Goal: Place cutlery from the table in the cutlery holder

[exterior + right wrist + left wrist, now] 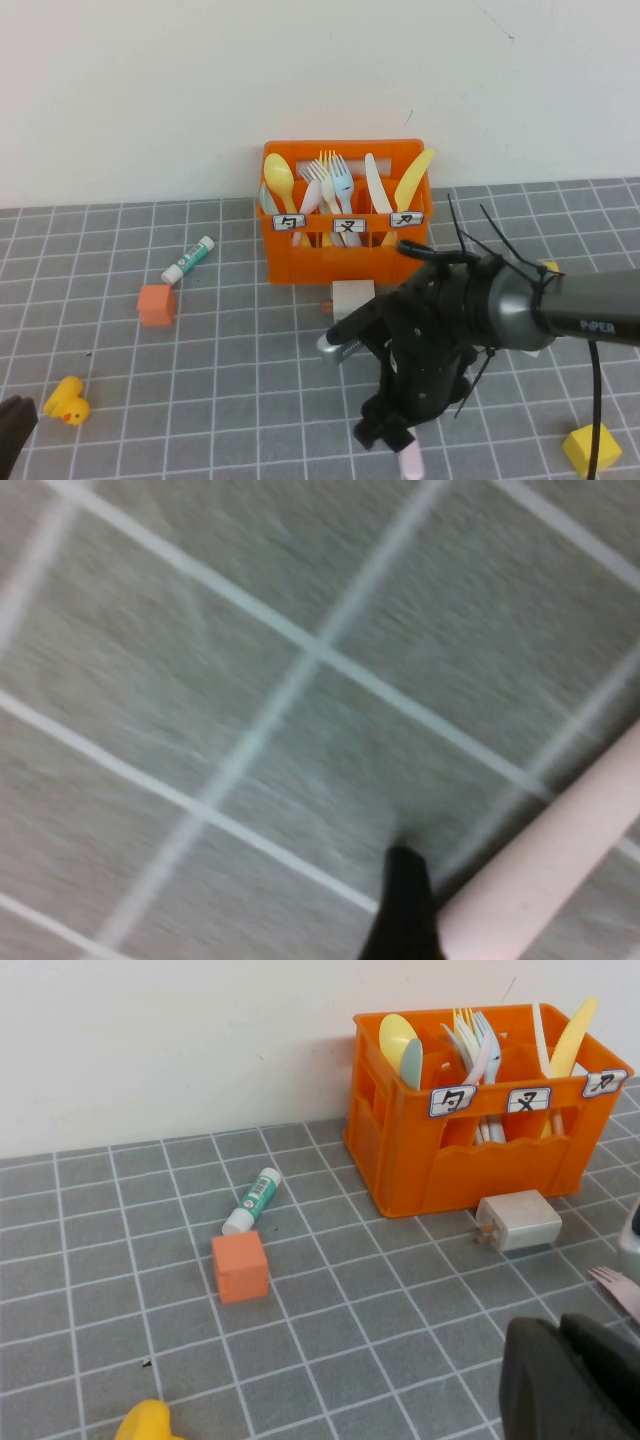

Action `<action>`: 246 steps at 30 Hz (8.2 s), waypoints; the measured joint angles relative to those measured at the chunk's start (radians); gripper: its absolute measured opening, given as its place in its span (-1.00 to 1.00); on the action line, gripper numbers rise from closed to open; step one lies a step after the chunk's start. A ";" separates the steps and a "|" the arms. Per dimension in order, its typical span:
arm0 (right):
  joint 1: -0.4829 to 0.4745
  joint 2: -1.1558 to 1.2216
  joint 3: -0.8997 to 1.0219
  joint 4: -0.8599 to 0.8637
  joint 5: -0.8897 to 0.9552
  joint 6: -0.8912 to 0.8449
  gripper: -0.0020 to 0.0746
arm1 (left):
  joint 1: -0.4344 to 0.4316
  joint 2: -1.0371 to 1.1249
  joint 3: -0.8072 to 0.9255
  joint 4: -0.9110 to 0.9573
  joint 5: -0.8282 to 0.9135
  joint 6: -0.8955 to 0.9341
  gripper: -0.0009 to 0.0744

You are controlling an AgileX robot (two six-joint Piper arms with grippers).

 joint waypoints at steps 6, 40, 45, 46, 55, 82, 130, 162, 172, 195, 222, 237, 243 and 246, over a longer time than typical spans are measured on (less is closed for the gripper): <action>0.019 0.000 -0.002 -0.139 0.073 0.008 0.37 | 0.000 0.000 0.000 0.014 0.000 -0.005 -0.98; 0.019 -0.074 0.176 0.102 -0.134 -0.213 0.38 | 0.000 0.000 0.000 0.042 0.000 -0.007 -0.98; 0.019 -0.076 0.180 0.093 -0.144 -0.220 0.18 | 0.000 0.000 0.000 0.042 0.000 -0.009 -0.98; 0.019 -0.076 0.182 0.093 -0.145 -0.227 0.10 | 0.000 0.000 0.000 0.042 0.000 -0.009 -0.98; 0.019 -0.076 0.182 0.096 -0.153 -0.332 -0.44 | 0.000 0.000 0.000 0.042 0.000 -0.009 -0.98; 0.019 -0.421 0.196 0.093 -0.500 -0.354 -0.44 | 0.000 0.000 0.000 0.049 -0.010 -0.009 -0.98; -0.025 0.090 0.022 0.627 -1.644 -0.500 -0.44 | 0.000 0.000 0.000 0.067 -0.018 -0.009 -0.98; -0.058 0.160 0.014 0.520 -1.736 -0.359 0.18 | 0.000 0.000 0.001 0.068 -0.010 -0.009 -0.98; -0.043 -0.103 0.014 0.437 -1.838 -0.477 -0.59 | 0.000 0.000 0.001 0.080 -0.012 -0.009 -0.98; -0.039 -0.984 0.034 0.107 -0.264 -0.891 -0.95 | 0.000 -0.080 0.001 0.113 -0.054 -0.009 -0.98; -0.039 -2.056 1.162 0.303 -0.400 -0.802 -0.95 | 0.000 -0.080 0.065 0.181 -0.179 -0.005 -0.98; -0.039 -2.069 1.167 0.316 -0.408 -0.780 -0.95 | 0.000 -0.080 0.065 0.184 -0.060 -0.031 -0.98; -0.039 -2.069 1.167 0.316 -0.408 -0.780 -0.95 | 0.000 -0.080 0.065 0.184 -0.055 -0.031 -0.98; -0.039 -2.069 1.167 0.317 -0.408 -0.780 -0.95 | 0.000 -0.090 0.065 0.200 -0.045 -0.039 -0.98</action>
